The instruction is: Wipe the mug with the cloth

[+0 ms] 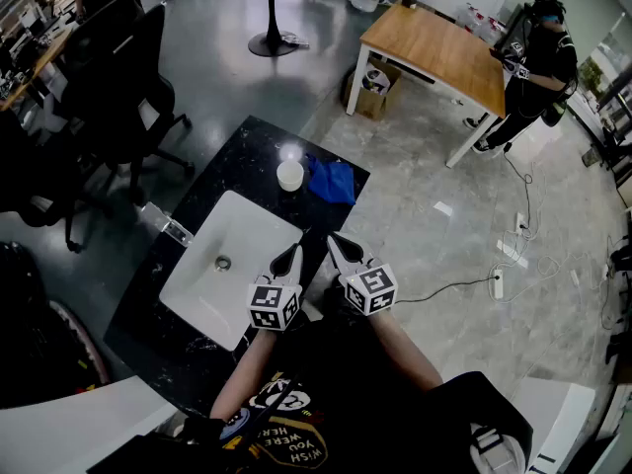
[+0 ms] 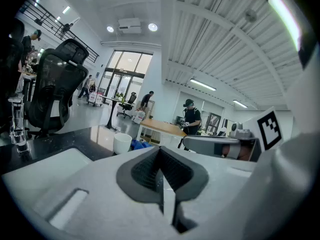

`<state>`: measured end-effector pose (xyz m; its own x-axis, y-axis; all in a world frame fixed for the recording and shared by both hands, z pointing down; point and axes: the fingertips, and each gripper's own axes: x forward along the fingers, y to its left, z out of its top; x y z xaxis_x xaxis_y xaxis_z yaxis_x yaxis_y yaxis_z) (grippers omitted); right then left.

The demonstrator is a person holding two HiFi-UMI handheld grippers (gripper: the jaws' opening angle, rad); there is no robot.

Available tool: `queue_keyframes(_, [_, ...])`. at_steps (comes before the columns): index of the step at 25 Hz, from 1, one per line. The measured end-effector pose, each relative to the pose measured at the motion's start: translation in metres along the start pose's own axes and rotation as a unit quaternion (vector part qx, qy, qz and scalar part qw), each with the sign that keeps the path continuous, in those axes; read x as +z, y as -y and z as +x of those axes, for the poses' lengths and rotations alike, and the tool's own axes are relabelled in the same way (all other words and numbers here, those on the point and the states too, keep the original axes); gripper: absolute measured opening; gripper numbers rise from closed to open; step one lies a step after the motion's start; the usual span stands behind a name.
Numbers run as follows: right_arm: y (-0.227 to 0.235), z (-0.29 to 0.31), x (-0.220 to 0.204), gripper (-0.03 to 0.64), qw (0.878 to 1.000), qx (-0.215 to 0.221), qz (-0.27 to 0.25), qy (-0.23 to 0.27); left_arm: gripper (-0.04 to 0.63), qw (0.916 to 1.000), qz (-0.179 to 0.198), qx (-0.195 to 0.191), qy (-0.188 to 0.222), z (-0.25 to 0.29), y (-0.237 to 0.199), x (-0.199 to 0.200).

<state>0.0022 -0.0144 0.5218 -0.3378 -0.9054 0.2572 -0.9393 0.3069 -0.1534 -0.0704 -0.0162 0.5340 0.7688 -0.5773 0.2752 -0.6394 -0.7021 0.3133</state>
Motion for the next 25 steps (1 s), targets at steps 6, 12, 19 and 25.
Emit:
queue_keyframes(6, [0.002, -0.001, -0.001, 0.002, 1.000, -0.007, 0.002, 0.002, 0.003, 1.0000, -0.001, -0.002, 0.000, 0.001, -0.002, -0.001])
queue_keyframes(12, [0.004, -0.005, -0.004, 0.002, 1.000, -0.014, 0.007, -0.002, 0.003, 1.0000, 0.000, -0.006, -0.003, 0.001, 0.000, -0.003])
queue_keyframes(19, [0.007, -0.005, -0.017, 0.002, 1.000, -0.006, 0.021, -0.020, 0.003, 0.9999, -0.007, 0.000, -0.008, 0.004, -0.004, -0.007])
queue_keyframes(25, [0.032, 0.018, -0.033, 0.002, 0.999, 0.005, -0.002, -0.045, 0.005, 0.9998, 0.000, 0.018, -0.010, 0.022, -0.023, -0.005])
